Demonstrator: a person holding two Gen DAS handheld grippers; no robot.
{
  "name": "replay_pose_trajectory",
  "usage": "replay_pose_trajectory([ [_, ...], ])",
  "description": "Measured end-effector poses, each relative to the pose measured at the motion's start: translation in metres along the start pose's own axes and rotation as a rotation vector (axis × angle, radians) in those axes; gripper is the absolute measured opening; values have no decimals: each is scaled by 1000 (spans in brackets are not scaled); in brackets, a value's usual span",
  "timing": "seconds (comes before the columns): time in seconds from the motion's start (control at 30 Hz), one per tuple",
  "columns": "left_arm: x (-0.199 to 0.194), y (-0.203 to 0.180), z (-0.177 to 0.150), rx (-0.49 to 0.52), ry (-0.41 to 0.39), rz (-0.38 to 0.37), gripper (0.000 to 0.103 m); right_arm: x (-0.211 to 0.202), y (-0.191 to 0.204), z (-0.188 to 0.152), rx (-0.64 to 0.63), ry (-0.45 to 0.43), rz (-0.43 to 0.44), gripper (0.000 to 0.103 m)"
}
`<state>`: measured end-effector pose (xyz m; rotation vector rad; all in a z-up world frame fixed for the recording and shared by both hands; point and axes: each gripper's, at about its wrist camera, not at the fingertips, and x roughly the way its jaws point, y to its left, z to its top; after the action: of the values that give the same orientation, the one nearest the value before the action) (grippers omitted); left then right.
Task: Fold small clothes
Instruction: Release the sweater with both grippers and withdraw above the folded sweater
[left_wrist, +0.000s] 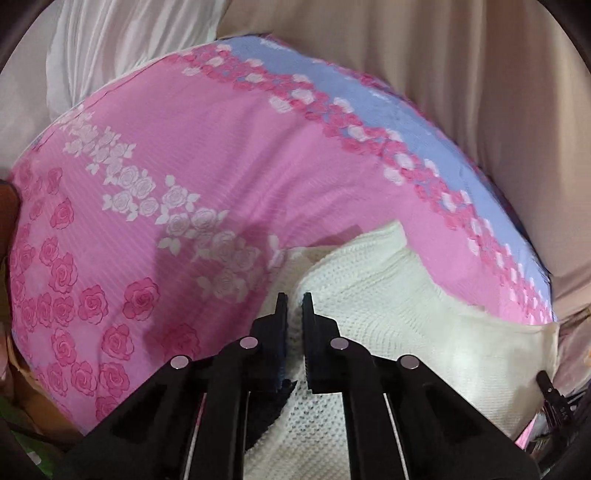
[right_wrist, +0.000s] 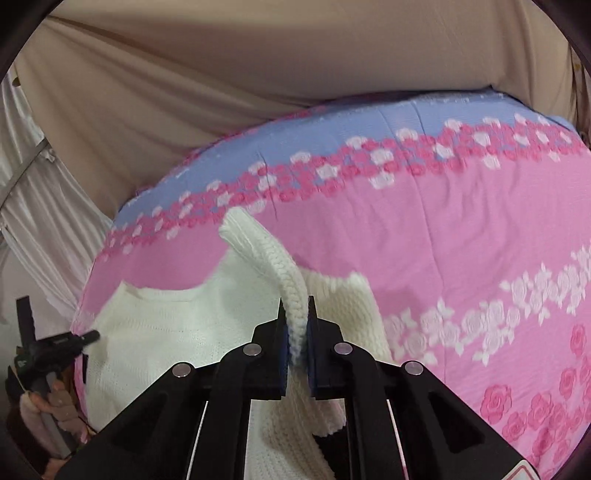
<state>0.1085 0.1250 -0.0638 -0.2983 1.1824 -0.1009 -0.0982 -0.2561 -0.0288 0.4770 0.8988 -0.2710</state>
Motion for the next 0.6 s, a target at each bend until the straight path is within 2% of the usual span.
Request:
replay_pose_trajectory([
  [0.1, 28, 0, -4, 16, 68, 31, 11, 66, -21, -11, -12, 197, -127, 11],
  [0.2, 13, 0, -5, 11, 42, 0, 12, 35, -21, -10, 53, 98, -67, 15],
  [0.3, -9, 4, -7, 3, 16, -37, 13, 0, -4, -13, 0, 27, -31, 15],
  [0.37, -15, 6, -14, 22, -4, -2, 17, 7, 0, -24, -17, 77, -8, 16],
  [0.43, -15, 13, -21, 3, 7, 14, 17, 35, 1, -43, -78, 169, -76, 18],
  [0.47, -16, 21, -27, -34, 23, 0, 17, 45, -2, -51, -101, 183, -110, 16],
  [0.5, -17, 26, -29, -58, 32, -9, 17, 36, 1, -52, -99, 146, -107, 16],
  [0.53, -20, 33, -33, -87, 43, -20, 20, 29, 5, -50, -89, 147, -100, 20],
  [0.6, -26, 50, -43, -146, 64, -42, 30, 3, 20, -45, -101, 101, -43, 21],
])
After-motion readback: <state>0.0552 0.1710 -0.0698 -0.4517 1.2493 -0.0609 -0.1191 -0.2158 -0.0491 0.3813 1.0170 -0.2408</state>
